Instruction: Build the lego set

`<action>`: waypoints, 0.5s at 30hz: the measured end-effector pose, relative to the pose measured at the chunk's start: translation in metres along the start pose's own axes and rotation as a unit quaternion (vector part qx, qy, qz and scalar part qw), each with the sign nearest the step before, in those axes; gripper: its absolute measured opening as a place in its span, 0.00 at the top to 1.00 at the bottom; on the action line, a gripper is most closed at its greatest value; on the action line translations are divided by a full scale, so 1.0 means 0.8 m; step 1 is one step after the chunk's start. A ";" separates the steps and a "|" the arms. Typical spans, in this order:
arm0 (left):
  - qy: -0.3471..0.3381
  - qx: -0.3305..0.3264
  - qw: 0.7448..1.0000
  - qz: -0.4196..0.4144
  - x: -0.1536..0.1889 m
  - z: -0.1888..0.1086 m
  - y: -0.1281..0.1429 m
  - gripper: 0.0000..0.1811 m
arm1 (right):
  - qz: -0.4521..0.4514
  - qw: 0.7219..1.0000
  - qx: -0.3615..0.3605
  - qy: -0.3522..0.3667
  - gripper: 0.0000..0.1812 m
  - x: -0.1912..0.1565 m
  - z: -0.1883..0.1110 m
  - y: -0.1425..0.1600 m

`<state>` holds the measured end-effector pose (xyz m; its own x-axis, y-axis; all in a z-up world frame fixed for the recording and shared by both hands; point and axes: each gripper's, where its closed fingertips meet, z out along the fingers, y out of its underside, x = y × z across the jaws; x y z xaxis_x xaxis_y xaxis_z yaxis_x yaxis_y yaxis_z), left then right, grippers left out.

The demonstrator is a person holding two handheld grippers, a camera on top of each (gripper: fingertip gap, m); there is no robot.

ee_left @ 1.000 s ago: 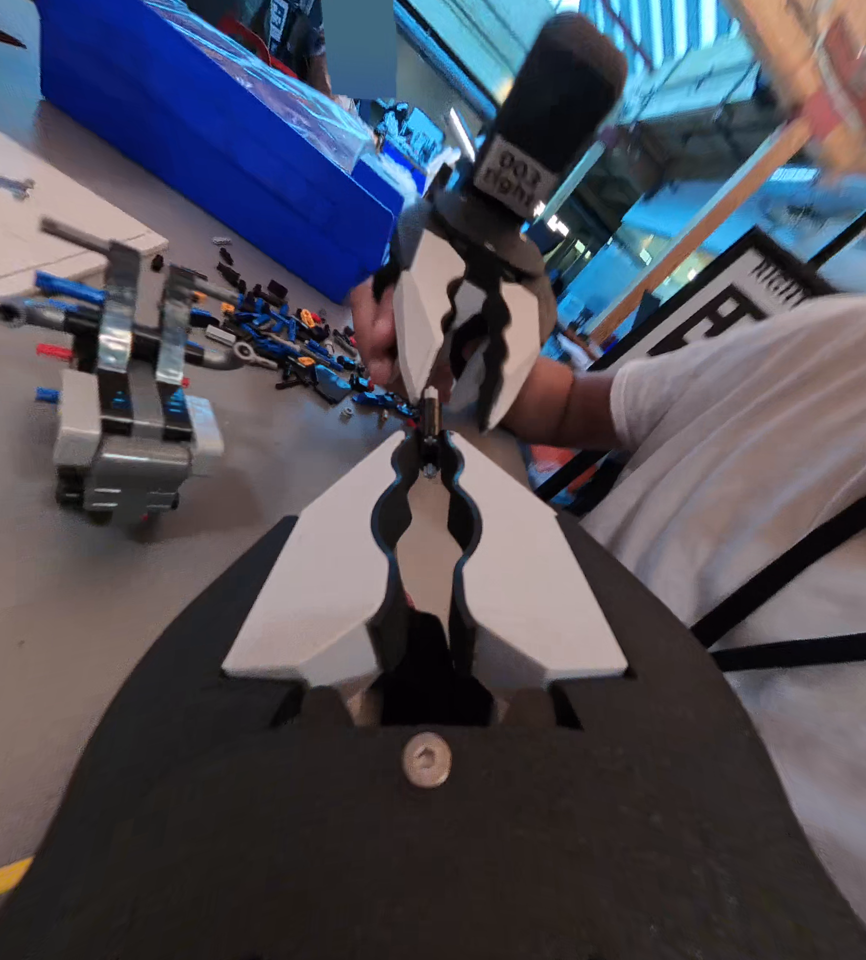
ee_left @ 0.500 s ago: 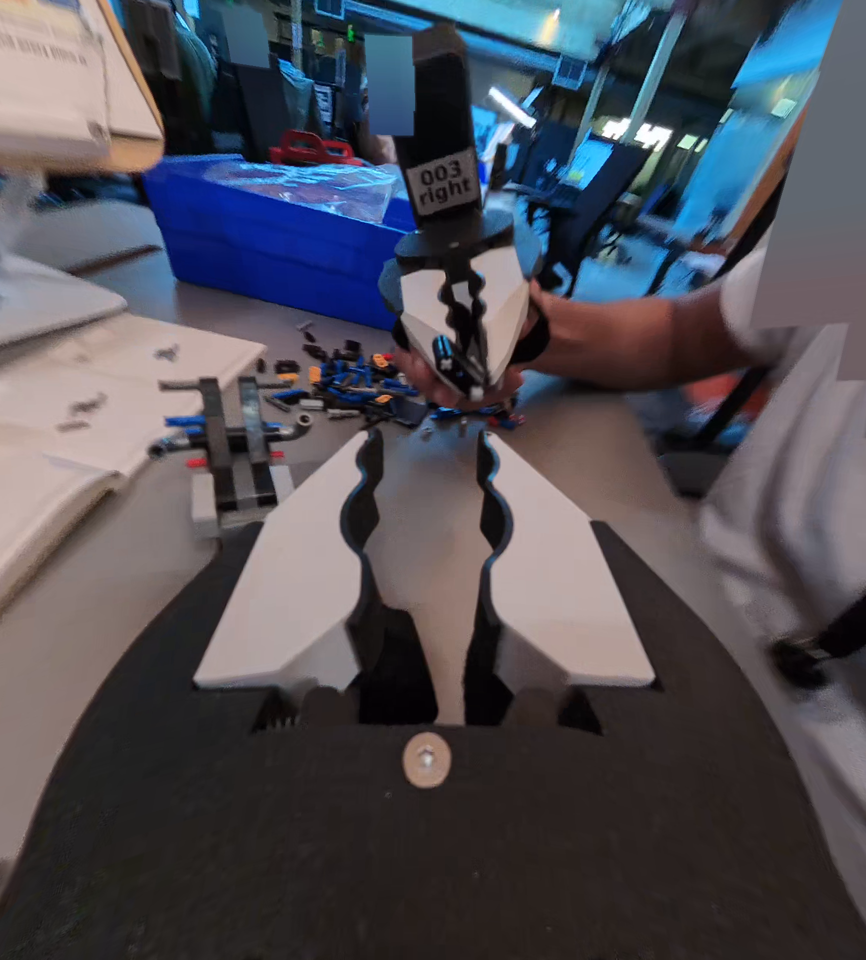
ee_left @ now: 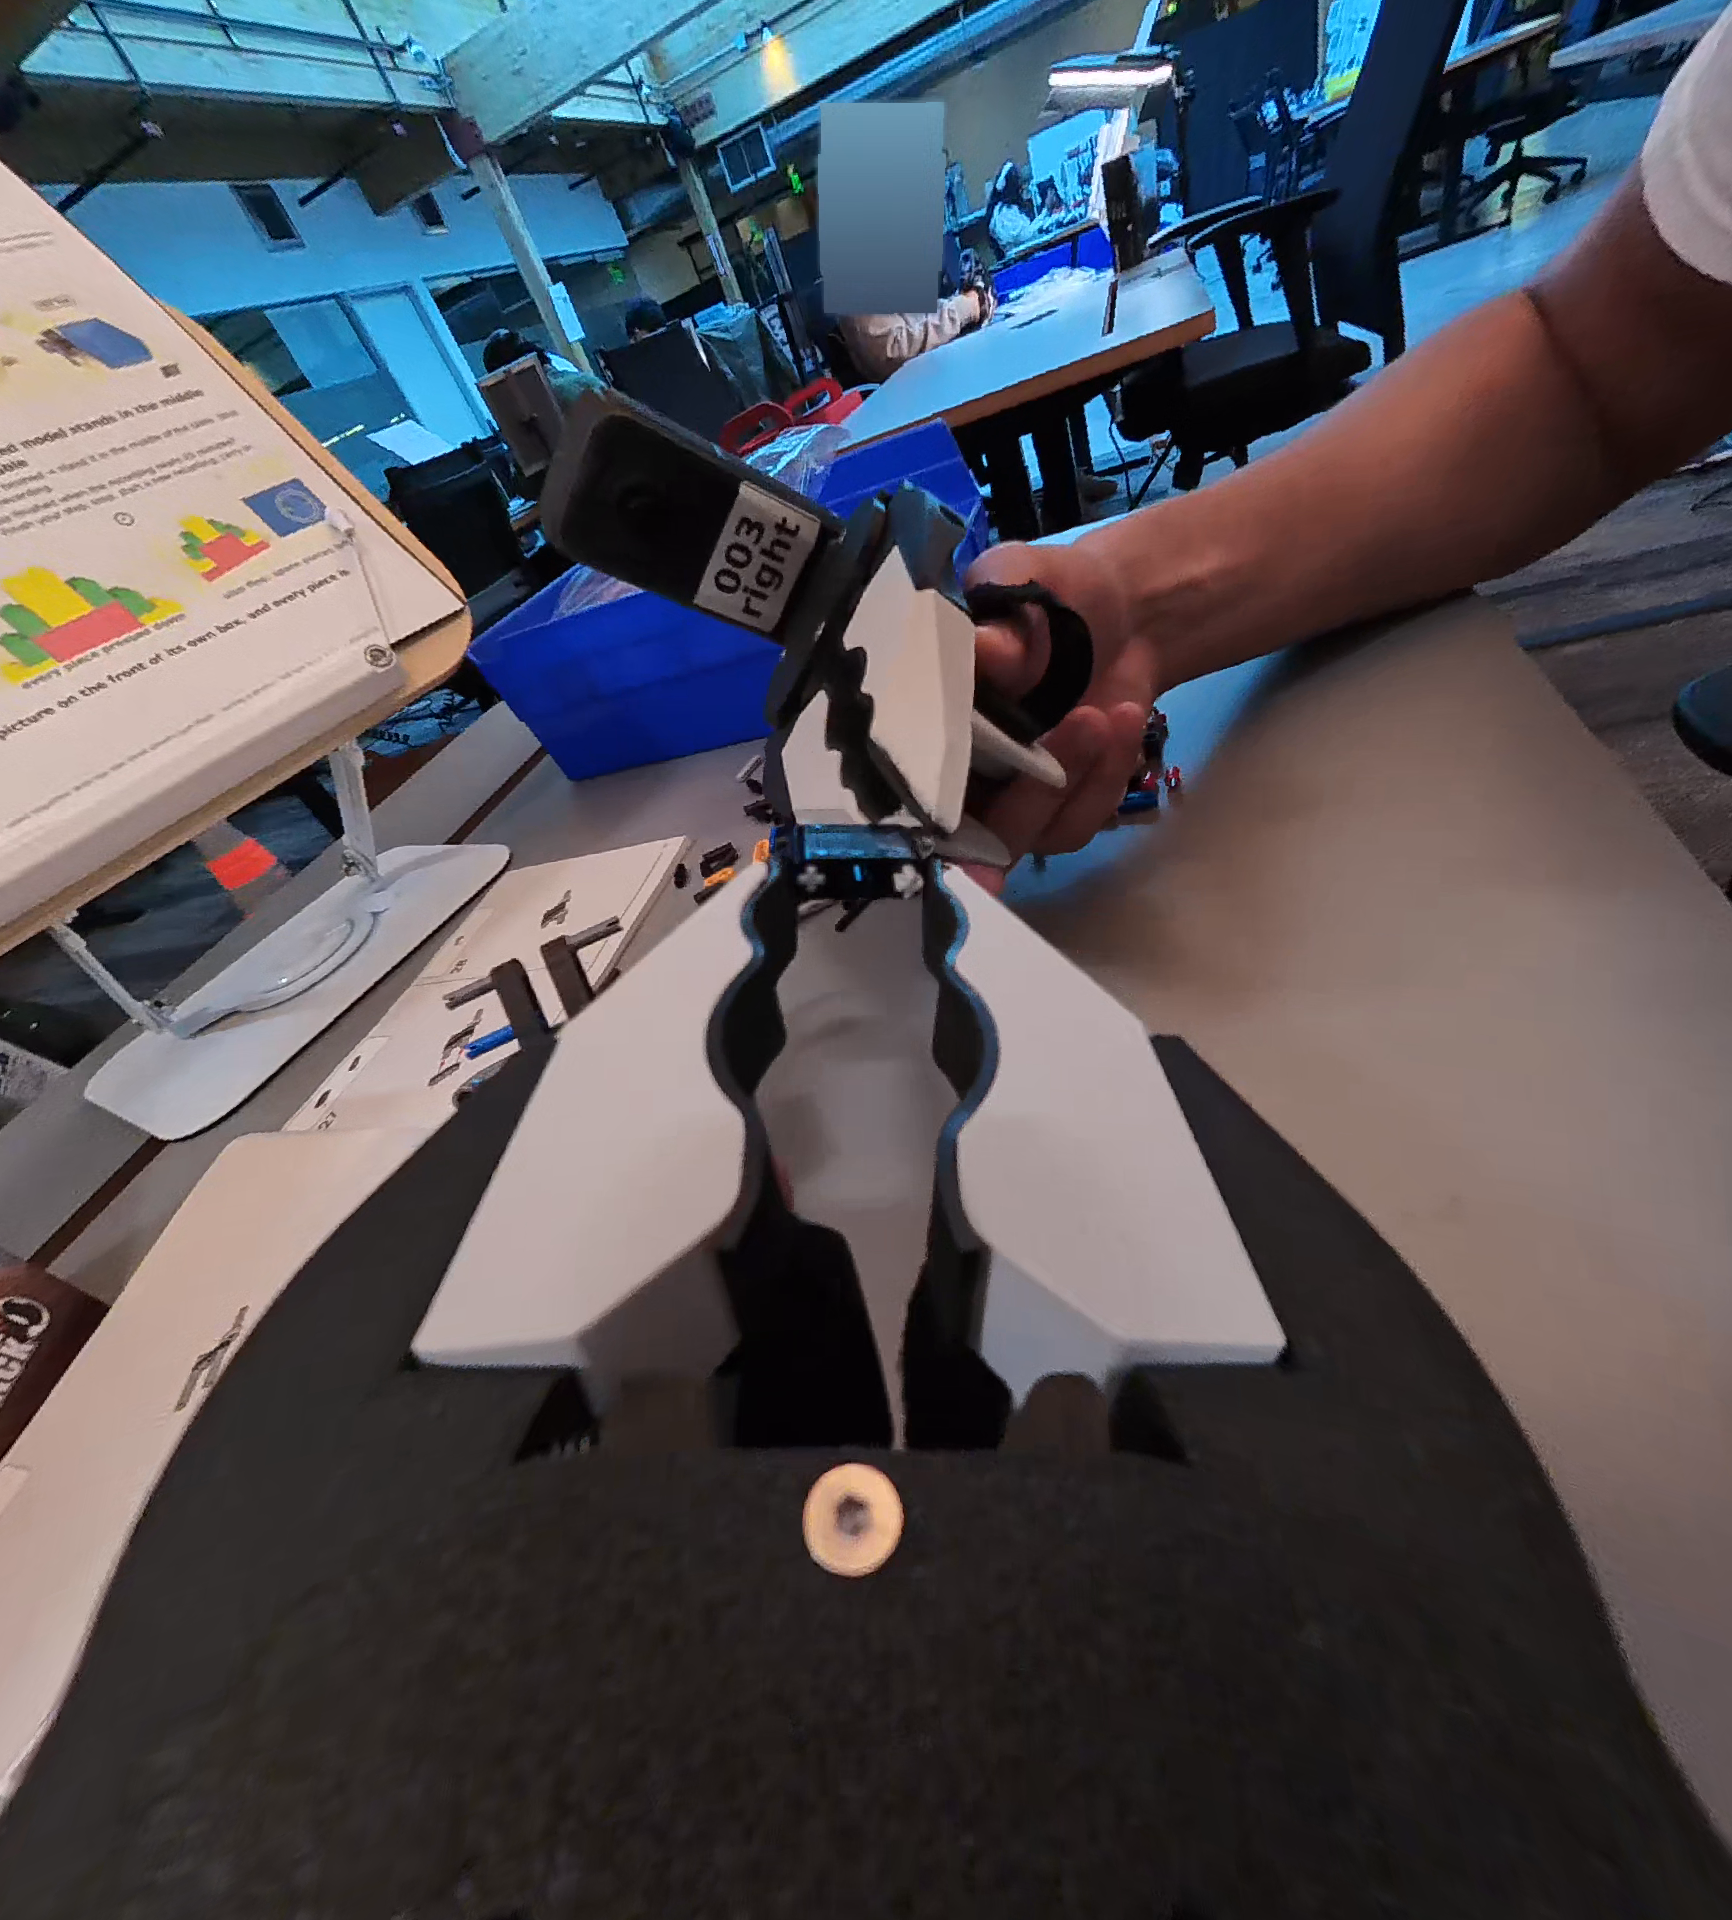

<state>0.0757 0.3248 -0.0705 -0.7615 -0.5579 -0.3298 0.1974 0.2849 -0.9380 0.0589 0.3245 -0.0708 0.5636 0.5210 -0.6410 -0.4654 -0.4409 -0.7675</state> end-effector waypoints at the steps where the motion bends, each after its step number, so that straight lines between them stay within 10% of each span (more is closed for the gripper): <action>1: -0.003 -0.004 1.000 0.003 -0.001 0.000 0.000 0.88 | -0.003 1.000 0.002 0.005 0.97 0.001 0.000 -0.001; 15: -0.112 -0.101 0.987 0.059 -0.033 0.006 0.034 0.88 | -0.185 0.952 -0.021 0.242 0.80 0.046 -0.004 -0.013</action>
<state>0.1039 0.3438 -0.0876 -0.5809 -0.6627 -0.4727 0.1327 0.4958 -0.8582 0.0862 0.3458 -0.0865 0.9369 0.2538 -0.2405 -0.1512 -0.3262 -0.9331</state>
